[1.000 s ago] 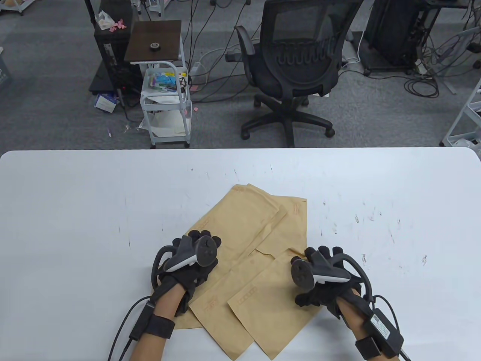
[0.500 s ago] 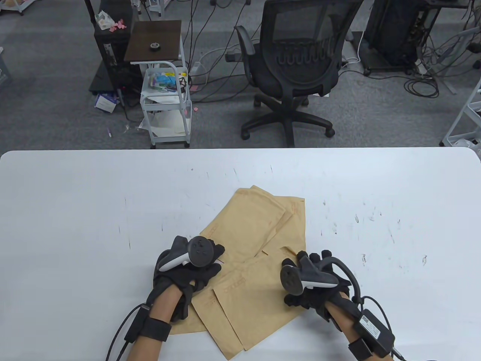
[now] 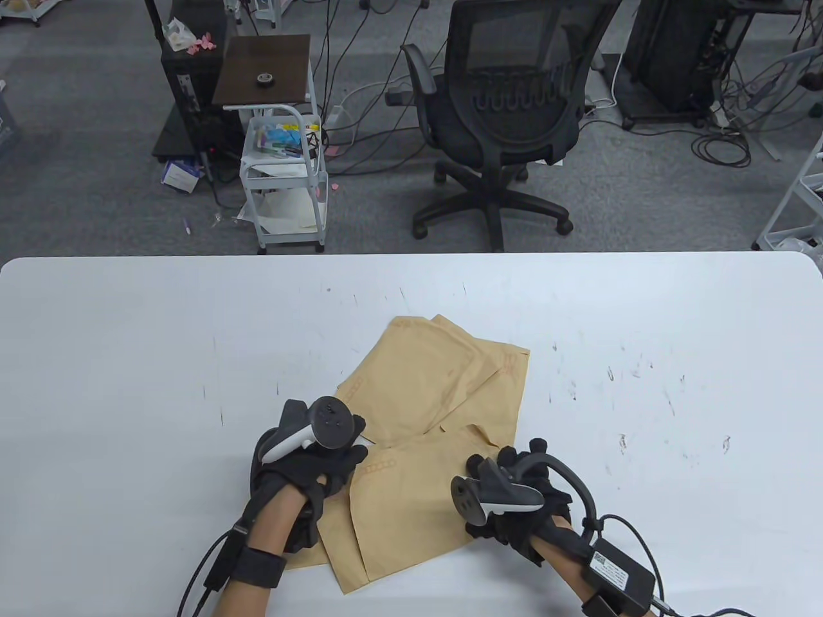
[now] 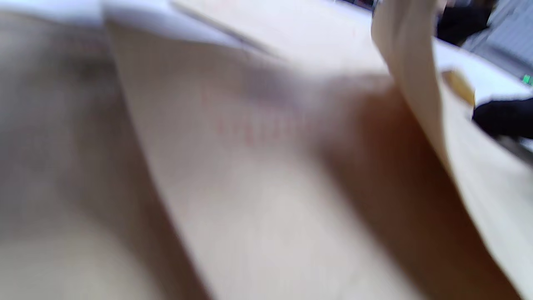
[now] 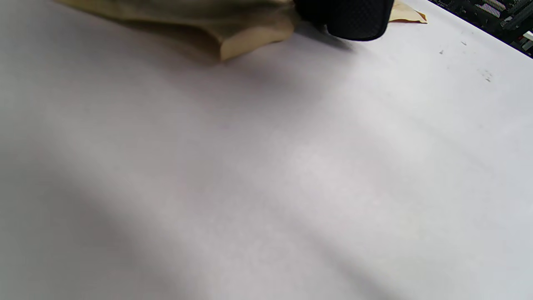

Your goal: Push scattered envelopes inward from both sides into a neat stack

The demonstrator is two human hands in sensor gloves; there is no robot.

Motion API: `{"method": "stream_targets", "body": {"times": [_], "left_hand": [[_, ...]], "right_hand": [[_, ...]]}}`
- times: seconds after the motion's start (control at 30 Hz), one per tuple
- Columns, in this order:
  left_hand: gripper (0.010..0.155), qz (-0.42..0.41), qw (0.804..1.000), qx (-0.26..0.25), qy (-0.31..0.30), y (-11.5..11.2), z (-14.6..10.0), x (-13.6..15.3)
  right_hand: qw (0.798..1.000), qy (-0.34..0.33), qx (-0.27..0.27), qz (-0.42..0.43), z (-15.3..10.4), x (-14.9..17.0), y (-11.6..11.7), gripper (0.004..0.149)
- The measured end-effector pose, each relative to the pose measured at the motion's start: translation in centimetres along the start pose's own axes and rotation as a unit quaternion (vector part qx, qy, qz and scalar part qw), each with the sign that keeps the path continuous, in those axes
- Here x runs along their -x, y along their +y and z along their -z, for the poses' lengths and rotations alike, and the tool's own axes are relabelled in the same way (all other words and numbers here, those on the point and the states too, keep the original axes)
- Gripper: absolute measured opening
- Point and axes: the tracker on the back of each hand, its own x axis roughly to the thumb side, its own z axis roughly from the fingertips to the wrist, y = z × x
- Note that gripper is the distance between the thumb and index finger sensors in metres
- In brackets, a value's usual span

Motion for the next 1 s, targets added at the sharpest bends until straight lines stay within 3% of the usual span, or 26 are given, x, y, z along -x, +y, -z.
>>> {"method": "stream_targets", "body": {"times": [0.07, 0.13, 0.23, 0.3, 0.4, 0.47, 0.57, 0.6, 0.7, 0.8, 0.83, 0.93, 0.97, 1.0], "left_hand": [[0.073, 0.018, 0.999, -0.043, 0.000, 0.8, -1.2, -0.2], [0.075, 0.047, 0.998, -0.043, 0.007, 1.2, -2.5, -1.2], [0.080, 0.101, 0.993, -0.061, -0.029, 0.3, -4.3, -3.8], [0.089, 0.130, 0.989, -0.016, -0.069, -1.9, -4.7, -5.5], [0.099, 0.194, 0.971, 0.129, -0.060, -6.1, -3.1, -7.2], [0.100, 0.245, 0.959, 0.137, -0.047, -7.6, -1.9, -6.9], [0.100, 0.254, 0.953, 0.163, -0.027, -8.6, -1.1, -5.7], [0.100, 0.220, 0.960, 0.166, -0.035, -8.7, -1.1, -5.2], [0.100, 0.192, 0.967, 0.166, -0.010, -8.4, -0.9, -4.2], [0.099, 0.183, 0.971, 0.152, -0.023, -8.1, -0.4, -3.8], [0.099, 0.178, 0.973, 0.141, -0.029, -8.1, -0.3, -3.7], [0.098, 0.181, 0.974, 0.128, -0.035, -8.1, -0.1, -3.5], [0.098, 0.182, 0.975, 0.125, -0.035, -8.1, -0.2, -3.4], [0.097, 0.184, 0.975, 0.123, -0.032, -8.1, -0.2, -3.4]], "right_hand": [[0.999, 0.009, 0.005, 0.041, -0.6, 1.1, -1.3, 0.093], [0.996, 0.016, 0.038, 0.082, -1.0, 2.6, -2.9, 0.091], [0.989, 0.026, 0.049, 0.139, 0.7, 4.3, -5.7, 0.088], [0.985, 0.028, 0.054, 0.160, 2.7, 4.4, -6.9, 0.087], [0.983, 0.025, 0.054, 0.176, 7.7, 3.4, -8.4, 0.082], [0.984, 0.033, 0.052, 0.169, 11.4, 2.7, -8.2, 0.080], [0.988, 0.035, 0.012, 0.150, 13.7, 2.1, -7.2, 0.077], [0.989, 0.032, -0.001, 0.143, 13.7, 2.1, -6.9, 0.076], [0.995, 0.041, 0.050, 0.078, 11.2, 3.3, -7.3, 0.065], [0.998, 0.035, -0.004, 0.049, 8.9, 5.3, -7.1, 0.059], [0.998, 0.037, 0.001, 0.053, 8.2, 6.2, -7.1, 0.057], [0.981, 0.095, 0.134, 0.108, 6.9, 8.8, -6.0, 0.057], [0.973, 0.112, 0.153, 0.129, 6.8, 9.7, -5.0, 0.062], [0.976, 0.112, 0.131, 0.136, 6.9, 10.0, -4.3, 0.066]]}}
